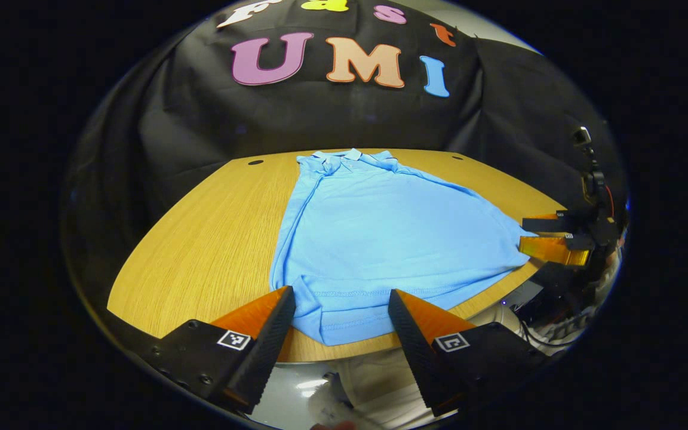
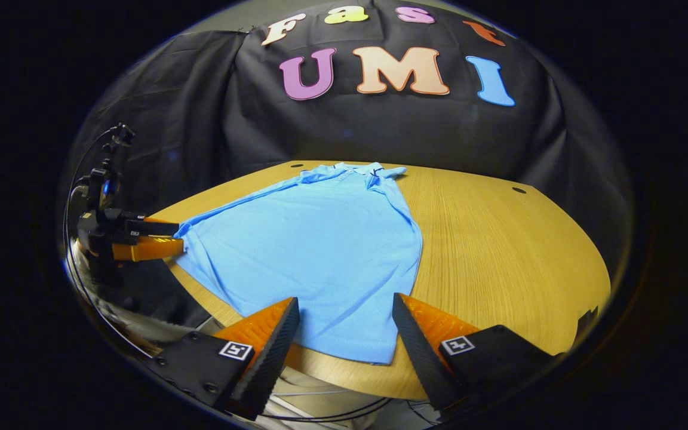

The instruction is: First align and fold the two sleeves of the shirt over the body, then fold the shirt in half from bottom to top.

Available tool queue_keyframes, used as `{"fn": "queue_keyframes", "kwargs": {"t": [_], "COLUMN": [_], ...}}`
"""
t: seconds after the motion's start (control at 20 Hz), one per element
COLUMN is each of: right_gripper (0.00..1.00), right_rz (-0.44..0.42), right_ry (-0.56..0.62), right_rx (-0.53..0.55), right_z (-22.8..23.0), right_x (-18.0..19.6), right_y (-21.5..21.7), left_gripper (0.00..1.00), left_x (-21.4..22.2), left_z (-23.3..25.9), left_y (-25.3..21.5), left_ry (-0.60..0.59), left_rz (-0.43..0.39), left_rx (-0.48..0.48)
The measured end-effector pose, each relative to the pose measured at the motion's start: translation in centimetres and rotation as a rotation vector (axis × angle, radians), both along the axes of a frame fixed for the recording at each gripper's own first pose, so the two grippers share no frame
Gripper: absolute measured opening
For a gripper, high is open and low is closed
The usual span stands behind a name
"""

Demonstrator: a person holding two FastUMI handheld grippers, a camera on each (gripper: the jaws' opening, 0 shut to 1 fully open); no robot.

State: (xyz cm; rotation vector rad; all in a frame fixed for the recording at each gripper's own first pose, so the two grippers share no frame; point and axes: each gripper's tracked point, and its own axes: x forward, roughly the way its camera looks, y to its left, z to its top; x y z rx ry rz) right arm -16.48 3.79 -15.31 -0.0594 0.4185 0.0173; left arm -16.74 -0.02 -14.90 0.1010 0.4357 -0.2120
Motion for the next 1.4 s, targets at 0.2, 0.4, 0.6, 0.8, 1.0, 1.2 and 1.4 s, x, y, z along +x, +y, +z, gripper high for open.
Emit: {"fn": "queue_keyframes", "kwargs": {"t": [0.2, 0.4, 0.6, 0.8, 1.0, 1.2, 1.4], "right_gripper": [0.76, 0.41, 0.13, 0.04, 0.04, 0.04, 0.04], "right_rz": [0.038, 0.066, 0.081, 0.071, 0.058, 0.045, 0.022], "right_ry": [-0.007, -0.005, -0.022, -0.038, -0.051, -0.129, -0.164], "right_rx": [0.011, 0.03, 0.012, 0.006, 0.026, 0.039, 0.036], "right_z": [-0.1, -0.3, -0.2, -0.1, 0.5, 2.9, 4.8], "right_x": [0.1, 0.3, 0.7, 0.7, 1.0, 2.1, 4.0], "right_y": [1.4, 2.6, 3.0, 3.0, 3.0, 3.2, 2.5], "left_gripper": [0.82, 0.57, 0.15, 0.04, 0.0, 0.0, 0.0], "left_x": [0.6, 0.9, 1.5, 1.5, 1.5, 2.5, 4.5], "left_z": [0.0, 0.0, 0.0, 0.2, 0.4, 2.3, 5.7], "left_y": [0.2, -1.0, -1.5, -1.7, -1.6, -1.5, -1.4], "left_ry": [-0.018, -0.02, -0.028, -0.042, -0.053, -0.09, -0.166], "left_rz": [0.009, -0.033, -0.028, -0.035, -0.052, -0.036, -0.031], "left_rx": [-0.035, -0.061, -0.11, -0.113, -0.104, -0.132, -0.162]}}
